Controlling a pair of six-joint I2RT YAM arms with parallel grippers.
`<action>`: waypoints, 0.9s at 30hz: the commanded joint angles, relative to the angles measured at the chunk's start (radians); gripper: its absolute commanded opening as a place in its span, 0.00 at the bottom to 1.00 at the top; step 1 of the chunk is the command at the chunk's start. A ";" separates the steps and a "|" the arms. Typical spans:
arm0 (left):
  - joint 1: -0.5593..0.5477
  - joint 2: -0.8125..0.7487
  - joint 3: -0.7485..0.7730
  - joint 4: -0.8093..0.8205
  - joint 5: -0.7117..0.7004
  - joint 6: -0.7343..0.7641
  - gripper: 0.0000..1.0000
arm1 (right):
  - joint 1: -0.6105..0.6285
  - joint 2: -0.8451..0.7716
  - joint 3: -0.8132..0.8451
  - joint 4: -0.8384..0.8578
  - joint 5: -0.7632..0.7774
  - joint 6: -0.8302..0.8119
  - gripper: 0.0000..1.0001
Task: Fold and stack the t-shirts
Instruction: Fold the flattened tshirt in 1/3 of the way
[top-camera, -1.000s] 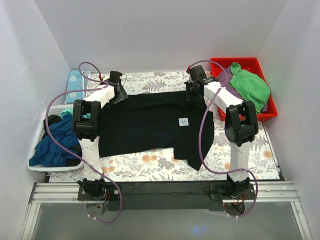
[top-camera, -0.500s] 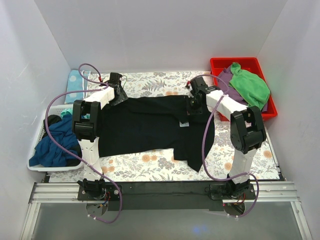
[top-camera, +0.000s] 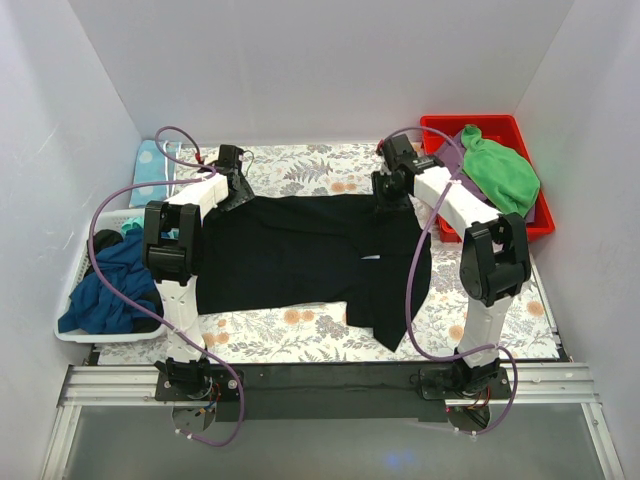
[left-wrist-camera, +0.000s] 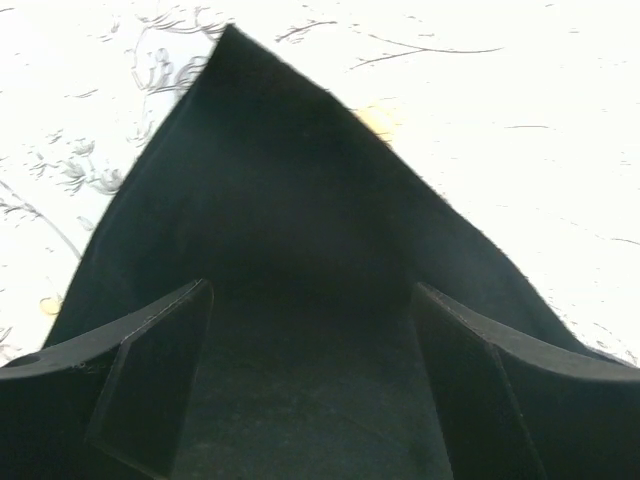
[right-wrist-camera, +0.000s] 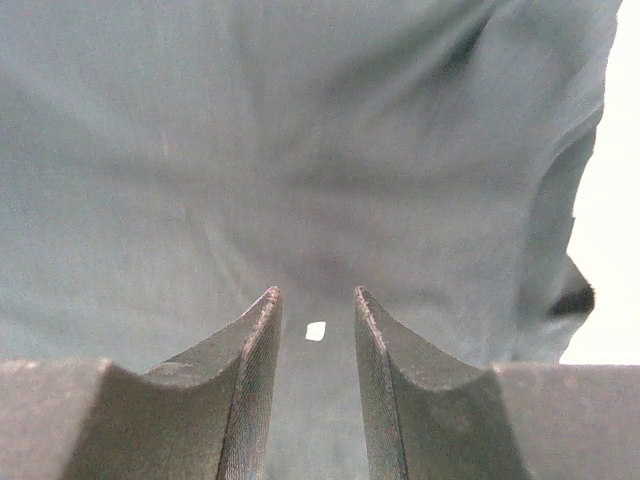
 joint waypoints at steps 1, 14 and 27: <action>0.003 -0.057 0.002 -0.047 -0.090 -0.038 0.80 | -0.052 0.106 0.140 0.018 0.099 0.029 0.41; 0.018 0.136 0.197 -0.257 -0.147 -0.096 0.80 | -0.118 0.464 0.389 0.053 0.136 0.054 0.31; 0.061 0.279 0.400 -0.357 -0.130 -0.098 0.80 | -0.251 0.616 0.643 0.047 0.173 0.086 0.33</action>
